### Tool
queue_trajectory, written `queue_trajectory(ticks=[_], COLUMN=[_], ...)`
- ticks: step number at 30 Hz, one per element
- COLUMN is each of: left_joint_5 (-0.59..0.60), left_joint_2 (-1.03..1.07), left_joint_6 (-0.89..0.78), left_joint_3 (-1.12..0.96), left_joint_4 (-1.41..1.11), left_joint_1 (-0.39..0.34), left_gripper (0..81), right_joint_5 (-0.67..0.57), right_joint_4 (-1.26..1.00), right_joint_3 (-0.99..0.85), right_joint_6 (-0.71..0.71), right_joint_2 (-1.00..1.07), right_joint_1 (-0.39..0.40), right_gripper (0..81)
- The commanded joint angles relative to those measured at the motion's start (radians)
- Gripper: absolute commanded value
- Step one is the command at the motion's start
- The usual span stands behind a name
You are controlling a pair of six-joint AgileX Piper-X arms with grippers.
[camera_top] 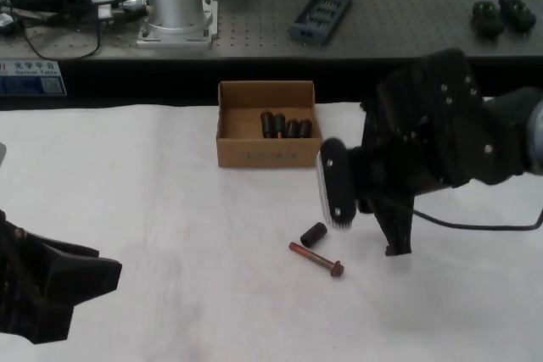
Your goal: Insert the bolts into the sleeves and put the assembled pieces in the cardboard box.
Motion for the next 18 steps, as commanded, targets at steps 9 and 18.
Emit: queue_trajectory(ticks=[9,18], left_joint_5=[-0.011,-0.011], left_joint_2=[0.003,0.003], left_joint_6=[0.070,0.079], left_joint_3=[-0.006,0.006], left_joint_4=[-0.005,0.032], left_joint_1=[-0.004,-0.004], left_gripper=[24.3,24.3], right_joint_5=[-0.122,-0.129], right_joint_4=[-0.056,-0.046], right_joint_3=[-0.016,-0.104], right_joint_6=[-0.258,-0.260], right_joint_2=[0.112,0.189], right_joint_1=[0.005,0.013], right_gripper=[23.4,29.5])
